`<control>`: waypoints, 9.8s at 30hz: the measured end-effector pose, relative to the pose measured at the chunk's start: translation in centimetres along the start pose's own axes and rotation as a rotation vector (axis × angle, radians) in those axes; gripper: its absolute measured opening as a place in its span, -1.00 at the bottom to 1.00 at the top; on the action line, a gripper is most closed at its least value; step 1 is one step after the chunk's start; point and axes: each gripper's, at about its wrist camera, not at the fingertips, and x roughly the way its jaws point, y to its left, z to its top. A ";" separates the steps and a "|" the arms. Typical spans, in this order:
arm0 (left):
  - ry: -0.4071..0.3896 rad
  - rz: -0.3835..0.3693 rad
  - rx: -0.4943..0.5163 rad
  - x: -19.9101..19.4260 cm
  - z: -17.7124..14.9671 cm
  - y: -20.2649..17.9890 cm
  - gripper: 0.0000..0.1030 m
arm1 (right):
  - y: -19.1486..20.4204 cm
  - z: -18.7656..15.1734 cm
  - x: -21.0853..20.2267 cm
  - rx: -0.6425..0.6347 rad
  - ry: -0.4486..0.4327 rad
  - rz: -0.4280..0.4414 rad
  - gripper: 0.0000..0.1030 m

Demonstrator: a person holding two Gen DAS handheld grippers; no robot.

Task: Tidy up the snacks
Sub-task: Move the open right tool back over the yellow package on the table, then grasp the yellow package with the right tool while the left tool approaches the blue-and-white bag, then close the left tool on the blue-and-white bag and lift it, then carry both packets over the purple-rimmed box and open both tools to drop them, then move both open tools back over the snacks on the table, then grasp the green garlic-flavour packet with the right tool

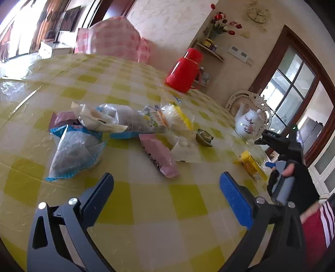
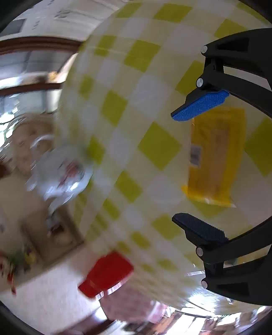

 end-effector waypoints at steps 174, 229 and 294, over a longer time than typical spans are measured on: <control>-0.007 0.440 0.210 -29.3 -7.1 16.3 0.18 | 13.1 -47.5 -27.9 -0.854 0.115 0.812 -0.09; 0.050 0.649 0.312 -28.5 -5.4 18.0 0.96 | 10.6 -46.1 -29.5 -0.790 -0.025 0.765 0.69; 0.012 0.063 -0.013 -1.8 2.9 5.6 0.96 | 7.3 -15.6 -7.2 -0.454 -0.028 0.248 0.54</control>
